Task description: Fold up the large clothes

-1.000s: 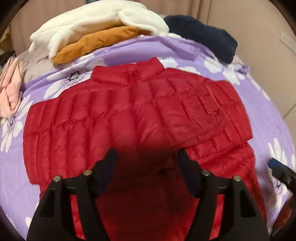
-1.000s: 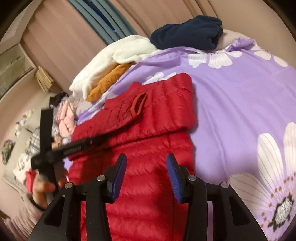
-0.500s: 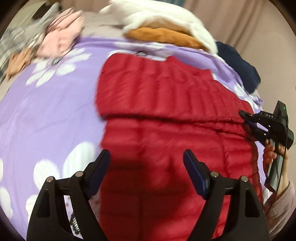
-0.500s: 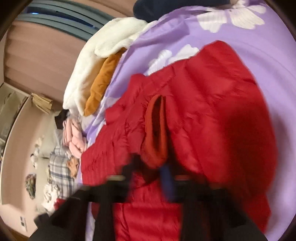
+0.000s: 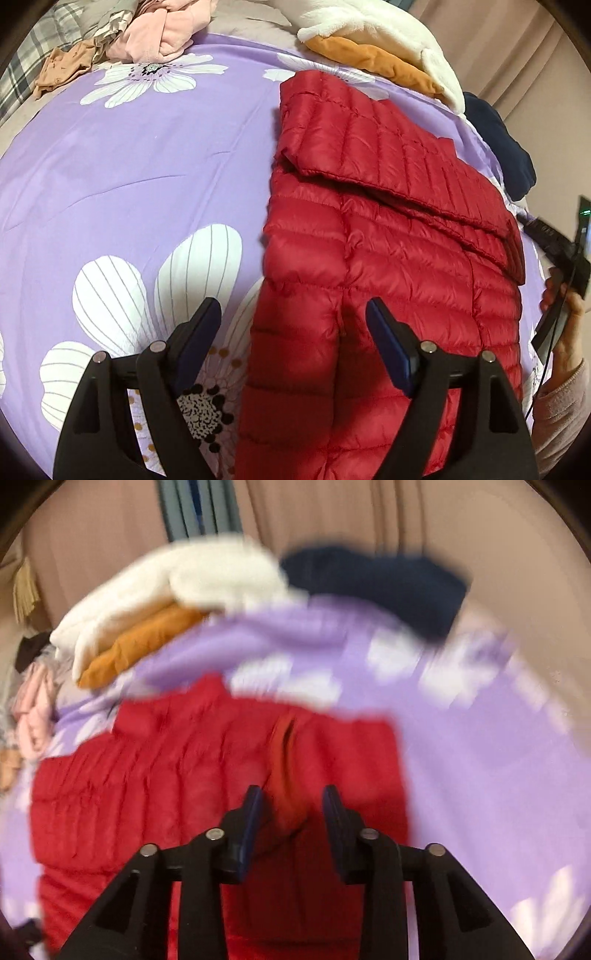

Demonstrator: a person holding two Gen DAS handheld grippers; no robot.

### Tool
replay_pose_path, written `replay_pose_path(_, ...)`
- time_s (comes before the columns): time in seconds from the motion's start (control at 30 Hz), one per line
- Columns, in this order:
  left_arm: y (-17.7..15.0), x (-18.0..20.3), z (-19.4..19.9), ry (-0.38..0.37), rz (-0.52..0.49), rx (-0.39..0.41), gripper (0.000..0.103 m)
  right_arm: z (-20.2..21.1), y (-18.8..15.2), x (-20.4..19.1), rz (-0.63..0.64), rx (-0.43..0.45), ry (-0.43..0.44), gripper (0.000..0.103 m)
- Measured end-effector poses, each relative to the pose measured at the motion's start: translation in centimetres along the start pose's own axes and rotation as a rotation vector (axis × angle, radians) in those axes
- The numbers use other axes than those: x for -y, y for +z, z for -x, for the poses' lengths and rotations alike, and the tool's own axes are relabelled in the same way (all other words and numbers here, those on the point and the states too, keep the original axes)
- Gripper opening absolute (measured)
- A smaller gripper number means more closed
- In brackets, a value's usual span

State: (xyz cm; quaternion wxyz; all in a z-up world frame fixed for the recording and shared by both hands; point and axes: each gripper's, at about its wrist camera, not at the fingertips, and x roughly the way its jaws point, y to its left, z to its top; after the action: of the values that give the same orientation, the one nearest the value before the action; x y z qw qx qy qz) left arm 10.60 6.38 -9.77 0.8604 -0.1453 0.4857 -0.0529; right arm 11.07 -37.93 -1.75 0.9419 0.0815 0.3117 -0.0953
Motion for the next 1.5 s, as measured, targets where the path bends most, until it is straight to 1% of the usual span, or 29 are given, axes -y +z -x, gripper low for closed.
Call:
replay_pose_path(0.03, -0.1, -0.1, 0.0, -0.003, 0.000, -0.003, 0.081, 0.6, 0.0, -0.4, 0.014, 0.020, 0.044, 0.035)
replay_pose_path(0.07, -0.3, -0.1, 0.0, -0.006, -0.003, -0.010, 0.081, 0.8, -0.2, -1.1, 0.046, 0.019, 0.108, 0.035)
replay_pose_path(0.1, -0.4, 0.0, -0.1, -0.005, -0.005, -0.015, 0.081, 0.5, -0.5, -2.1, 0.087, -0.004, 0.150, 0.035)
replay_pose_path(0.13, -0.6, 0.0, -0.1, -0.003, -0.005, -0.020, 0.081, -0.2, -1.0, -2.9, 0.122, -0.035, 0.163, 0.035)
replay_pose_path(0.17, -0.8, 0.0, -0.3, -0.004, -0.004, -0.027, 0.081, -1.9, -1.6, -3.9, 0.162, -0.102, 0.149, 0.035)
replay_pose_path(0.23, -1.2, 0.1, -0.4, -0.008, 0.003, -0.040, 0.081, -5.6, -3.0, -4.7, 0.182, -0.237, 0.125, 0.035)
replay_pose_path(0.27, -1.4, 0.1, -0.4, -0.008, 0.002, -0.046, 0.081, -6.9, -3.3, -4.8, 0.173, -0.258, 0.127, 0.035)
replay_pose_path(0.33, -1.7, 0.3, -0.4, 0.000, -0.002, -0.058, 0.081, -7.0, -3.3, -4.3, 0.147, -0.249, 0.130, 0.035)
replay_pose_path(0.4, -2.0, 0.3, -0.2, 0.003, -0.004, -0.063, 0.081, -5.7, -3.0, -3.7, 0.114, -0.257, 0.150, 0.035)
replay_pose_path(0.53, -2.6, -0.1, 0.5, 0.004, 0.004, -0.063, 0.081, -1.0, -3.3, -1.1, 0.022, -0.220, 0.264, 0.036)
replay_pose_path(0.63, -3.2, -0.2, 1.0, 0.015, 0.006, -0.058, 0.081, 1.8, -4.3, 0.8, -0.033, -0.215, 0.327, 0.042)
replay_pose_path(0.67, -3.4, -0.2, 1.2, 0.021, 0.001, -0.054, 0.081, 1.9, -4.6, 0.7, -0.039, -0.215, 0.332, 0.042)
replay_pose_path(0.8, -4.3, -0.3, 2.1, 0.035, -0.016, -0.045, 0.081, 5.0, -7.2, 3.4, -0.034, -0.215, 0.312, 0.042)
replay_pose_path(0.93, -5.2, -0.5, 3.0, 0.046, -0.016, -0.033, 0.081, 6.8, -8.9, 5.6, -0.047, -0.226, 0.287, 0.044)
replay_pose_path(1.03, -5.9, -0.7, 3.3, 0.048, -0.014, -0.026, 0.081, 7.0, -9.8, 6.9, -0.085, -0.242, 0.288, 0.051)
replay_pose_path(1.17, -6.8, -0.9, 3.1, 0.047, -0.008, -0.034, 0.081, 7.4, -11.9, 8.6, -0.146, -0.281, 0.274, 0.052)
replay_pose_path(1.27, -7.7, -1.0, 2.6, 0.045, -0.002, -0.053, 0.081, 7.6, -13.2, 9.3, -0.180, -0.314, 0.293, 0.052)
replay_pose_path(1.43, -8.4, -1.0, 2.7, 0.039, -0.003, -0.053, 0.081, 7.6, -14.7, 9.2, -0.191, -0.356, 0.310, 0.052)
replay_pose_path(1.5, -8.7, -1.0, 2.9, 0.030, 0.001, -0.053, 0.081, 7.7, -15.2, 9.0, -0.198, -0.373, 0.331, 0.052)
